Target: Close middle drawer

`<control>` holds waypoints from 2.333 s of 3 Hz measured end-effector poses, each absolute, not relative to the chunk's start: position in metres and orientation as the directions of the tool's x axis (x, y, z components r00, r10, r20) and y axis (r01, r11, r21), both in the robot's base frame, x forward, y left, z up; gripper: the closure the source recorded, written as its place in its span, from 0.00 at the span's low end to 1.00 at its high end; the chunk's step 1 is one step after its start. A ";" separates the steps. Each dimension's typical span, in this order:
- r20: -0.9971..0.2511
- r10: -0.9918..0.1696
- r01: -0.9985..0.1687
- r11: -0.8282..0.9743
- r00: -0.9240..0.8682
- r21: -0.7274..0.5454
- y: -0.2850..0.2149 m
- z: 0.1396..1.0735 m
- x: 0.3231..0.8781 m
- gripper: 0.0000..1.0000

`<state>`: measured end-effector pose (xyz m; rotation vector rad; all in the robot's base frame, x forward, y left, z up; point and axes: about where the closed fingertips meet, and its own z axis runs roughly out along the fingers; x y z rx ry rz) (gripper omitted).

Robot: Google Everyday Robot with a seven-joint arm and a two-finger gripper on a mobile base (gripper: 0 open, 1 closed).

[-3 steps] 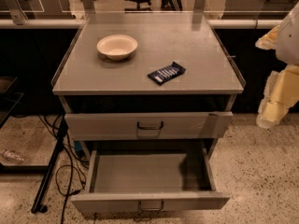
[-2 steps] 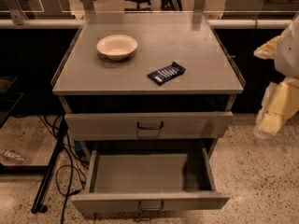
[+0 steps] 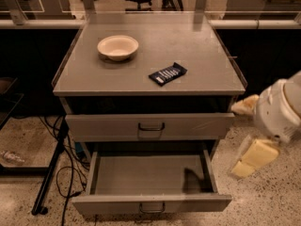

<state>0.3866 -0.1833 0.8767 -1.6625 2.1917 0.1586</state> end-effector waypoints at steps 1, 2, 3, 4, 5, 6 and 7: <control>-0.410 -0.884 -0.950 0.293 -0.226 -0.107 -0.173 0.823 0.372 0.42; -0.428 -0.869 -0.948 0.309 -0.249 -0.075 -0.171 0.747 0.373 0.73; -0.427 -0.871 -0.948 0.308 -0.244 -0.086 -0.170 0.754 0.374 0.96; -0.427 -0.871 -0.948 0.307 -0.244 -0.085 -0.170 0.754 0.374 1.00; -0.434 -0.858 -0.949 0.314 -0.274 -0.022 -0.156 0.710 0.370 1.00; -0.480 -0.826 -0.945 0.325 -0.297 0.027 -0.149 0.661 0.366 1.00; -0.526 -0.797 -0.946 0.321 -0.295 0.044 -0.154 0.619 0.362 1.00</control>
Offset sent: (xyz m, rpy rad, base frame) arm -0.0098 0.0124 -0.2082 0.1080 0.0745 -0.0194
